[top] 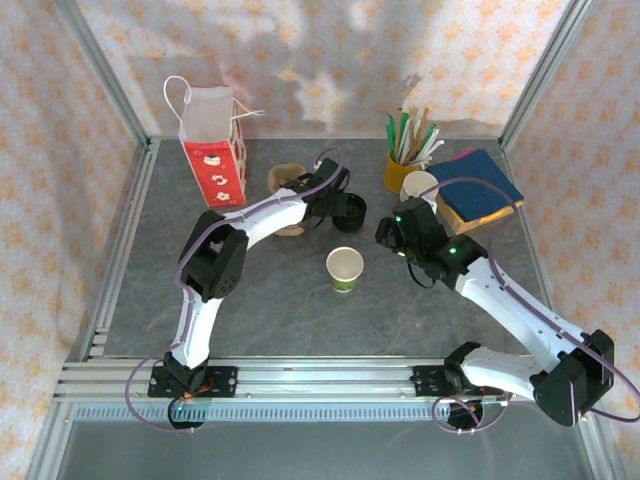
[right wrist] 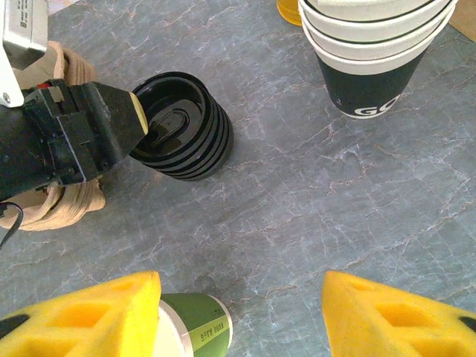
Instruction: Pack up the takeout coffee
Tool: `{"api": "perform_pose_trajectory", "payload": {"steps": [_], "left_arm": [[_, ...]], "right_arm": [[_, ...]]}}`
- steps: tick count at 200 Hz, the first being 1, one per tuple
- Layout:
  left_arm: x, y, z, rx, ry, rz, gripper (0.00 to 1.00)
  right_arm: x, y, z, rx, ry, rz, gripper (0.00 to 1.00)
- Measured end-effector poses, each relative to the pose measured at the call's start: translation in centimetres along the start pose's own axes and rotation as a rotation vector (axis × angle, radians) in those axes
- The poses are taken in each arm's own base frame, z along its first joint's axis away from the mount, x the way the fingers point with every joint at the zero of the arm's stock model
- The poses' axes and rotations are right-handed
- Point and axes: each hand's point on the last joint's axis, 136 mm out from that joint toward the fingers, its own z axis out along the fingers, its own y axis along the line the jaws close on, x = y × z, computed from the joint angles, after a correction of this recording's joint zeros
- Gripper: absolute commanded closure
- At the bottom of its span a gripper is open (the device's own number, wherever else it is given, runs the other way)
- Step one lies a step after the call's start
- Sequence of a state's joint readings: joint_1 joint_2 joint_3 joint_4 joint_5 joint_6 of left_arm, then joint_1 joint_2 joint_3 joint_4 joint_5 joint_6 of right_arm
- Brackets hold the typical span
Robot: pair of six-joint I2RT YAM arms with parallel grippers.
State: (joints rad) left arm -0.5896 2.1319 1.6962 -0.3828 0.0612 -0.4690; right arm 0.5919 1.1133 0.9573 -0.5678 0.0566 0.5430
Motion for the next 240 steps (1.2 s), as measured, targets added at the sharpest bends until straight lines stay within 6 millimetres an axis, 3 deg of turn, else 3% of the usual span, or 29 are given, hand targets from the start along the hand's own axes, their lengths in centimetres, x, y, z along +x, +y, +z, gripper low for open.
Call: {"api": "perform_pose_trajectory", "payload": {"steps": [40, 160, 208, 240], "left_arm": [[-0.2, -0.2, -0.2, -0.005, -0.01, 0.003, 0.69], [-0.3, -0.3, -0.2, -0.002, -0.01, 0.002, 0.9], [-0.4, -1.1, -0.8, 0.043, 0.001, -0.001, 0.95], [-2.4, -1.6, -3.5, 0.1, -0.037, -0.017, 0.95]], "right_arm": [[0.4, -0.4, 0.3, 0.011, 0.01, -0.002, 0.41], [0.5, -0.8, 0.4, 0.019, 0.011, 0.004, 0.41], [-1.0, 0.1, -1.6, -0.058, -0.06, 0.002, 0.4], [-3.0, 1.4, -3.3, -0.133, -0.155, -0.067, 0.38]]}}
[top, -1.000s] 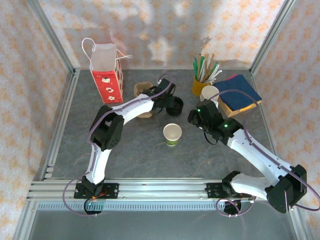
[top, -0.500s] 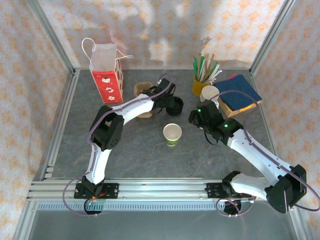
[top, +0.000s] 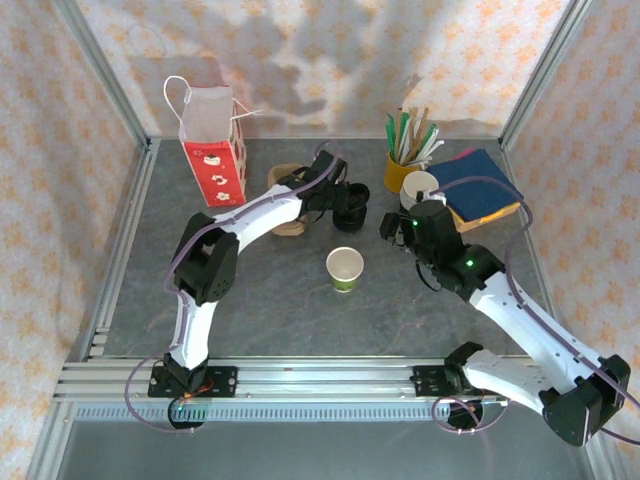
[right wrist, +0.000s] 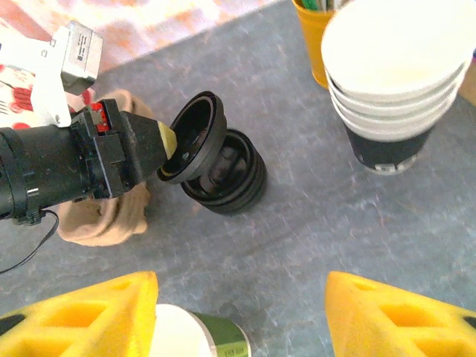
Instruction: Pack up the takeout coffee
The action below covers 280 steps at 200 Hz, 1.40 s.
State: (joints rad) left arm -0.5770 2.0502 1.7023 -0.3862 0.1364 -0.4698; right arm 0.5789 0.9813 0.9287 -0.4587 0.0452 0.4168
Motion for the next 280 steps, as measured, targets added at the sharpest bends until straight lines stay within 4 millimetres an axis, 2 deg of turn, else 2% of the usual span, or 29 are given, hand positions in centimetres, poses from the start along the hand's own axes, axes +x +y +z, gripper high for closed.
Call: {"api": "perform_pose_trajectory", "payload": {"steps": [50, 79, 96, 117, 154, 186, 232, 280], "left_arm": [[-4.7, 0.2, -7.3, 0.077, -0.11, -0.015, 0.95], [-4.1, 2.3, -11.7, 0.07, -0.097, 0.027, 0.96], [-3.9, 3.5, -14.2, 0.054, -0.103, 0.051, 0.96], [-3.0, 4.2, -16.1, 0.052, -0.093, 0.083, 0.95], [0.2, 4.4, -16.6, 0.085, -0.012, 0.114, 0.95], [2.2, 4.5, -16.2, 0.11, 0.057, 0.127, 0.95], [3.0, 3.7, -16.4, 0.162, 0.086, 0.133, 0.95], [3.5, 3.4, -16.9, 0.184, 0.102, 0.146, 0.95]], "right_arm": [[-3.2, 2.8, -1.0, -0.122, -0.16, -0.246, 0.35], [-4.4, 5.5, -0.6, -0.214, -0.239, -0.5, 0.36], [-4.0, 7.0, 0.1, -0.267, -0.237, -0.675, 0.4], [-2.9, 8.6, 0.4, -0.348, -0.248, -0.897, 0.4], [-2.8, 10.7, 0.0, -0.428, -0.366, -1.204, 0.42], [-0.9, 12.0, 0.6, -0.497, -0.407, -1.457, 0.42], [1.6, 13.7, 1.1, -0.59, -0.427, -1.676, 0.44], [2.4, 15.0, 2.1, -0.625, -0.41, -1.767, 0.54]]}}
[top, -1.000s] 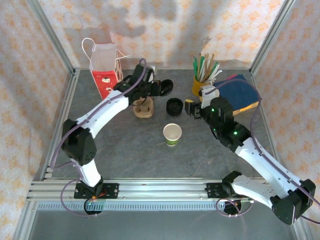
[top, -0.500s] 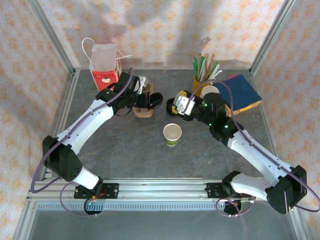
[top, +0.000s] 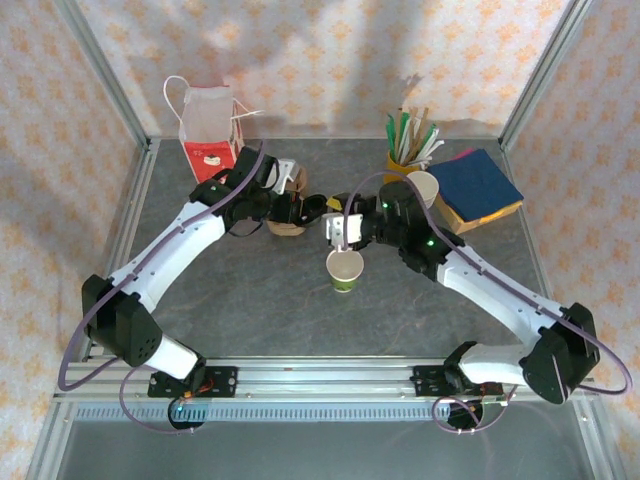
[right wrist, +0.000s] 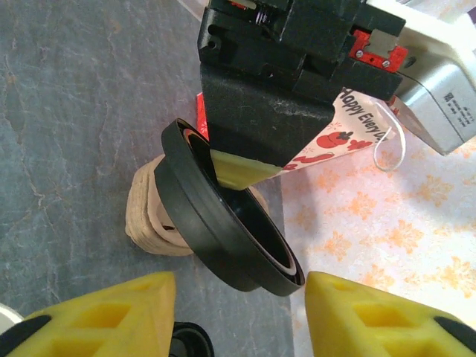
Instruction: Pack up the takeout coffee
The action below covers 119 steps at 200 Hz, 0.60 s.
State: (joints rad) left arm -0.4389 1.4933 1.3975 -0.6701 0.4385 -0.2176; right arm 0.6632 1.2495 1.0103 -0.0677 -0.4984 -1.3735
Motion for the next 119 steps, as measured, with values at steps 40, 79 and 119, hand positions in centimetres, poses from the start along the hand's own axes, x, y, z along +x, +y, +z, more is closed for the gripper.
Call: {"api": "perform_pose_trajectory", "payload": {"steps": [40, 79, 119], "left_arm": [[1.1, -0.2, 0.2, 0.0, 0.03, 0.013, 0.95], [1.3, -0.4, 0.3, 0.003, 0.037, 0.017, 0.95], [1.4, -0.4, 0.2, 0.002, 0.039, 0.017, 0.95]], "right_arm": [[-0.5, -0.8, 0.3, -0.012, -0.003, -0.026, 0.59], [-0.8, -0.8, 0.4, -0.034, -0.001, -0.042, 0.61], [-0.7, 0.0, 0.6, -0.064, 0.006, -0.051, 0.61]]}}
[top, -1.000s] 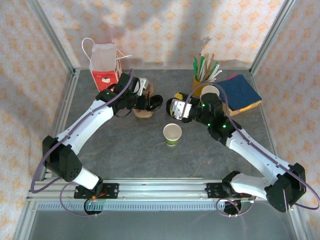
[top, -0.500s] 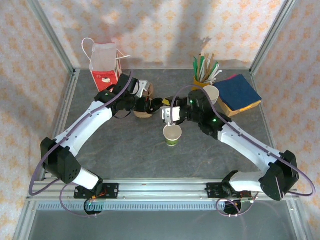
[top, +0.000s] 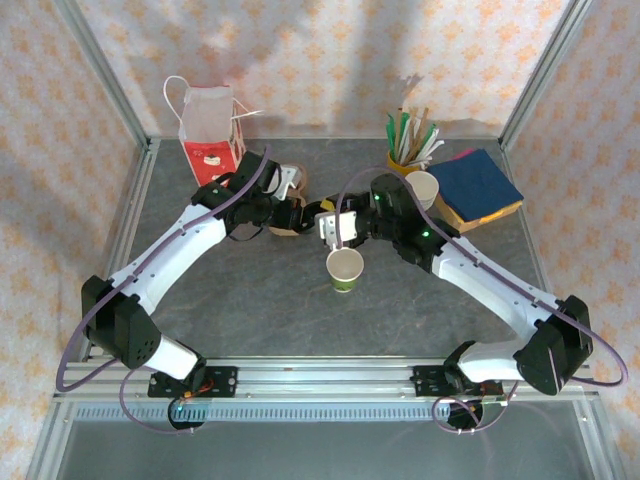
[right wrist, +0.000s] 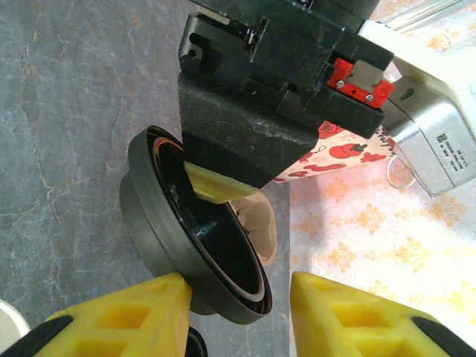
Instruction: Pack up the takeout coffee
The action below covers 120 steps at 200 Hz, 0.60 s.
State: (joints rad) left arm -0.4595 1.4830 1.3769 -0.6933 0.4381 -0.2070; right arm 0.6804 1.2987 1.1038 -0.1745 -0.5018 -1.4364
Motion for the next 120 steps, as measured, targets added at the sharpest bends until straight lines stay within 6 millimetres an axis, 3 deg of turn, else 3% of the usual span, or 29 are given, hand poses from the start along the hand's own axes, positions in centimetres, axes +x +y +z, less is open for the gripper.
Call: {"api": "perform_pose_trajectory", "payload": {"steps": [58, 120], "left_arm": [[-0.06, -0.06, -0.18, 0.002, -0.005, 0.001, 0.95], [0.11, 0.05, -0.09, 0.0, 0.0, -0.001, 0.95]], "right_arm": [[-0.16, 0.47, 0.11, -0.022, 0.009, -0.025, 0.67], [-0.01, 0.83, 0.28, -0.031, 0.031, -0.058, 0.83]]}}
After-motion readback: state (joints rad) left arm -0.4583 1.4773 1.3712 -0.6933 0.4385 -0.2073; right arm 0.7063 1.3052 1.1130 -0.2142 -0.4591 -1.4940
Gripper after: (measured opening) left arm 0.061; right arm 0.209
